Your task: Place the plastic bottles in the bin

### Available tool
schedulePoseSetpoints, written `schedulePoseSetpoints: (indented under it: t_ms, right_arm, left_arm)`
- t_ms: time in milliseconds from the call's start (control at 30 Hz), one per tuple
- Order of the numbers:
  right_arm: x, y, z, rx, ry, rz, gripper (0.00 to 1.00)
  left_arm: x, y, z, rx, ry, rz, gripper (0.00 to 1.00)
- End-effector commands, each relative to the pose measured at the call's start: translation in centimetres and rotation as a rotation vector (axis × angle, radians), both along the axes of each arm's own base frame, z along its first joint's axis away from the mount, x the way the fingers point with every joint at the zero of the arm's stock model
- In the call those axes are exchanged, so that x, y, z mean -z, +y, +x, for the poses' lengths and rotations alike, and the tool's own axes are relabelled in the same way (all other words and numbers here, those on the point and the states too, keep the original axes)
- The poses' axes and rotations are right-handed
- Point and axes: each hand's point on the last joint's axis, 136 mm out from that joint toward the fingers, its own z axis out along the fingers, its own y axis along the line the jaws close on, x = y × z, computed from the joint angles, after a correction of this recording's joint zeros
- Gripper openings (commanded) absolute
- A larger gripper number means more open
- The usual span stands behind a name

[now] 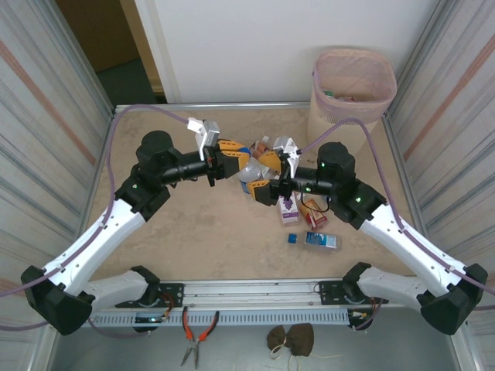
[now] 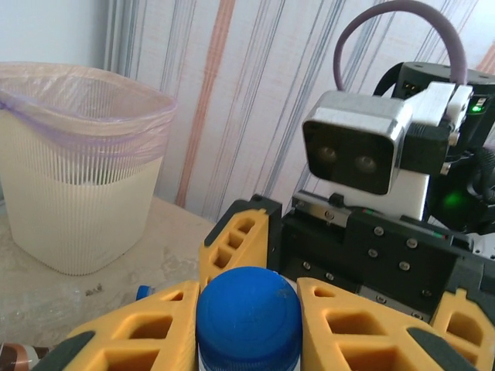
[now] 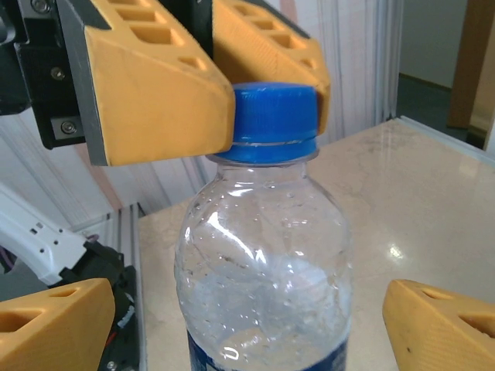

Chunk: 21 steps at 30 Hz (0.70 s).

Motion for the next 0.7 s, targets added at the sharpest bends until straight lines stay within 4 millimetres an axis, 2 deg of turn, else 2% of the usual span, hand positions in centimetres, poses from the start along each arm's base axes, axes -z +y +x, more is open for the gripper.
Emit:
schedulePoseSetpoints:
  t_ms: [0, 200, 533, 600, 667]
  right_arm:
    - [-1.67, 0.74, -0.18, -0.024, -0.081, 0.044, 0.86]
    - [-1.70, 1.52, -0.11, -0.039, -0.084, 0.035, 0.74]
    - [-1.85, 1.46, -0.21, -0.037, -0.092, 0.034, 0.60]
    - [-1.90, 1.41, -0.23, -0.036, -0.094, 0.034, 0.57]
    - [-1.92, 1.40, -0.32, -0.037, -0.095, 0.034, 0.56]
  left_arm:
    - [-3.42, 0.50, -1.63, 0.042, -0.109, -0.055, 0.09]
    - [-3.60, 0.51, -1.96, 0.054, -0.116, -0.059, 0.05]
    - [-3.49, 0.62, -1.86, 0.045, -0.117, -0.060, 0.01]
    - [-3.42, 0.58, -1.82, 0.044, -0.115, -0.060, 0.01]
    - [-3.49, 0.65, -1.78, 0.040, -0.115, -0.062, 0.09]
